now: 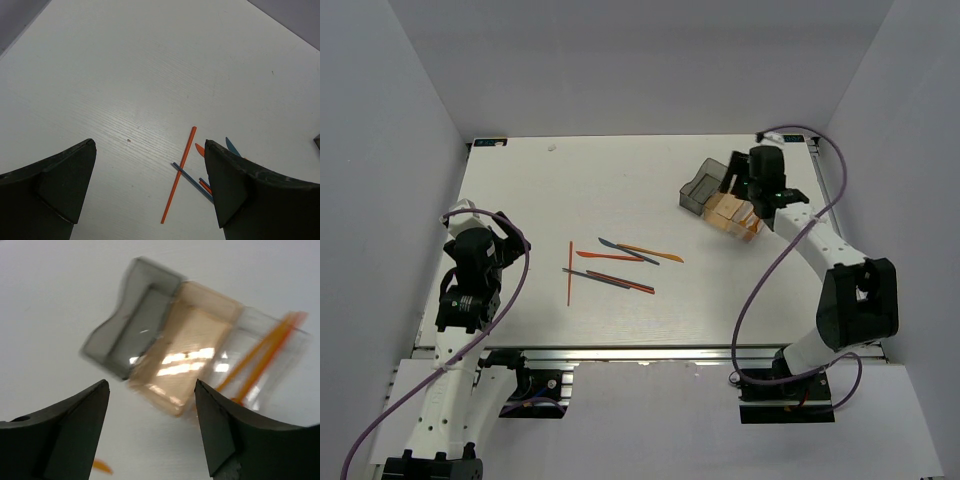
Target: Sort the eating utensils into containers
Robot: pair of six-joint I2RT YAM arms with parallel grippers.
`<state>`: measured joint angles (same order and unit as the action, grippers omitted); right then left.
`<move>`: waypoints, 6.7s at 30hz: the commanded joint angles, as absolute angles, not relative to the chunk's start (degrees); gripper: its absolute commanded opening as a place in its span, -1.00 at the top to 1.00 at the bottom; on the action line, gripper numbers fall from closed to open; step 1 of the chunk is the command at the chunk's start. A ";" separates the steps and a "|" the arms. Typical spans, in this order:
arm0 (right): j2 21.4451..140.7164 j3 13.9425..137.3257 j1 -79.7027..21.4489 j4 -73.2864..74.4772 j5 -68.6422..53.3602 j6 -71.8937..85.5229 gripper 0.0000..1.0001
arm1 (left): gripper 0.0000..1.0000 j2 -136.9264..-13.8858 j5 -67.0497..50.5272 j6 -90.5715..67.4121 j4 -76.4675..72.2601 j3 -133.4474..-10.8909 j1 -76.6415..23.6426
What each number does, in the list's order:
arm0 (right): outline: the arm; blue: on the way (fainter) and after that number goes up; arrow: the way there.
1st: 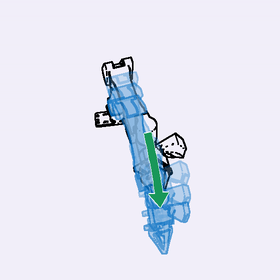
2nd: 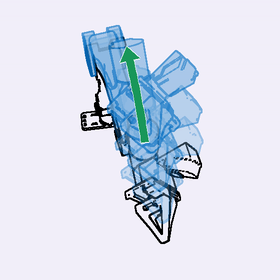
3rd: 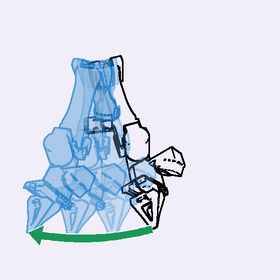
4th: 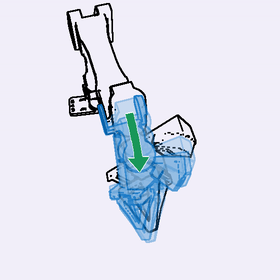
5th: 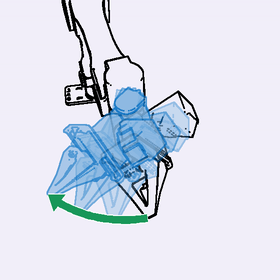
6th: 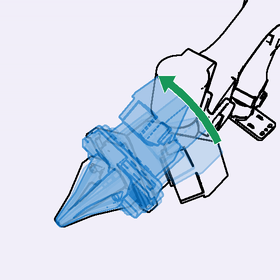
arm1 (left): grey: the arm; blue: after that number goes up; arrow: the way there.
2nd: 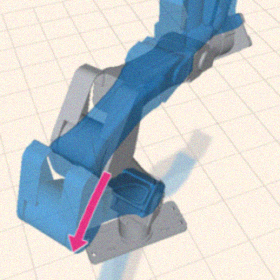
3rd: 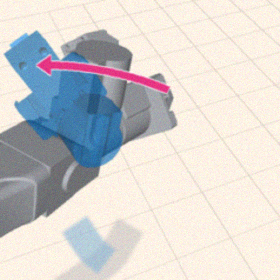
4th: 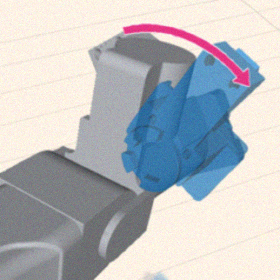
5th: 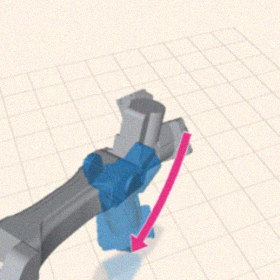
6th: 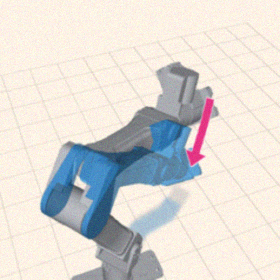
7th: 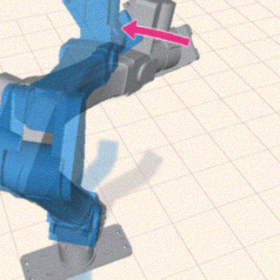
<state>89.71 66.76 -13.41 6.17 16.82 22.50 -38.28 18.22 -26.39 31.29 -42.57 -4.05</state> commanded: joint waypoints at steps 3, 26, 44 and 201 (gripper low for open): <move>90.24 68.19 -27.84 7.19 -3.16 0.55 -0.52 | -0.96 -37.79 18.37 -26.19 30.85 -42.45 -4.31; 111.96 81.38 -41.84 24.34 -0.97 -20.48 0.24 | -0.96 -38.58 17.05 -25.93 30.59 -42.45 -4.31; 118.56 84.46 -42.01 25.67 -0.88 -21.00 0.33 | -0.96 -38.23 16.96 -25.84 30.59 -42.45 -4.39; 123.66 99.23 -51.25 23.12 7.47 -14.77 0.22 | -0.96 -38.14 17.93 -26.28 30.67 -42.36 -5.36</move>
